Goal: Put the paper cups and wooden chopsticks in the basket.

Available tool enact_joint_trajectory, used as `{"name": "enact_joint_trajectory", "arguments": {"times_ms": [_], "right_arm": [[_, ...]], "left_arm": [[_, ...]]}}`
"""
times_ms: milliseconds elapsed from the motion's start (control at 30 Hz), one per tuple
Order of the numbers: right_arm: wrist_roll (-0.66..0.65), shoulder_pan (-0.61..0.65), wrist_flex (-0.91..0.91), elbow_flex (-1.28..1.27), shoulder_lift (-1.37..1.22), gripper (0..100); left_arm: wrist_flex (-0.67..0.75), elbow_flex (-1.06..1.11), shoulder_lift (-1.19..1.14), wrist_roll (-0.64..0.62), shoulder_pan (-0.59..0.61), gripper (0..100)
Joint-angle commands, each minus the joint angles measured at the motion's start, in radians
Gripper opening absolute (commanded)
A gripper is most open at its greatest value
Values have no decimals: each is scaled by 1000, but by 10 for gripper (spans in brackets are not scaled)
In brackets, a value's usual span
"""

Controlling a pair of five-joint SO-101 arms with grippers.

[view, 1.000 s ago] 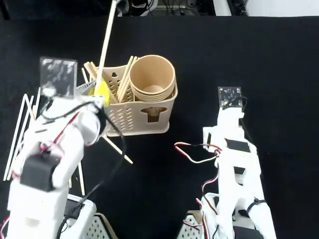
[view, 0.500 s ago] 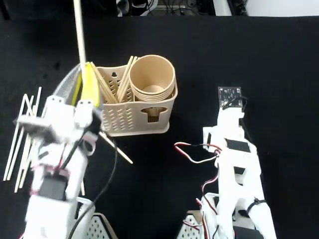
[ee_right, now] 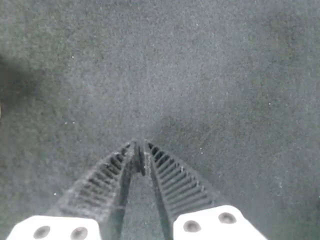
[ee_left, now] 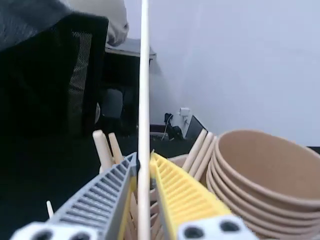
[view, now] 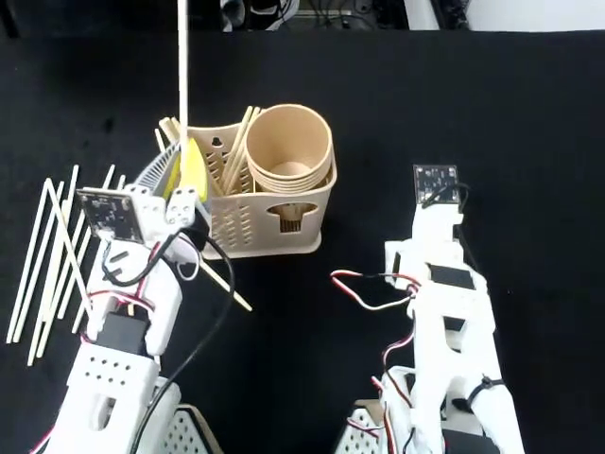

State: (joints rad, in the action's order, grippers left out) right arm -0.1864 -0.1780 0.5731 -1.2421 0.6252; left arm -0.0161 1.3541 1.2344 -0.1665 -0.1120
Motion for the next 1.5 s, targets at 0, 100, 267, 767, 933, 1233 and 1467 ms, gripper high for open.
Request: {"name": "enact_joint_trajectory", "arguments": {"times_ms": [0,100,267,767,933,1233,1467], "right_arm": [[5,6,-17,7,4,12],[5,6,-17,7,4,12],[5,6,-17,7,4,12],[5,6,-17,7,4,12],[5,6,-17,7,4,12],[5,6,-17,7,4,12],[5,6,-14,7,4,12]], "left_arm": [[6,13,6,-3,-19,33],[-94,-4,6,-9,-30,84],[-315,-111,6,-84,-36,167],[-427,-202,6,-97,-24,113],[-427,-219,5,-12,-28,38],[-761,-443,-3,-3,-35,29],[-1063,-812,-55,-3,-28,33]]}}
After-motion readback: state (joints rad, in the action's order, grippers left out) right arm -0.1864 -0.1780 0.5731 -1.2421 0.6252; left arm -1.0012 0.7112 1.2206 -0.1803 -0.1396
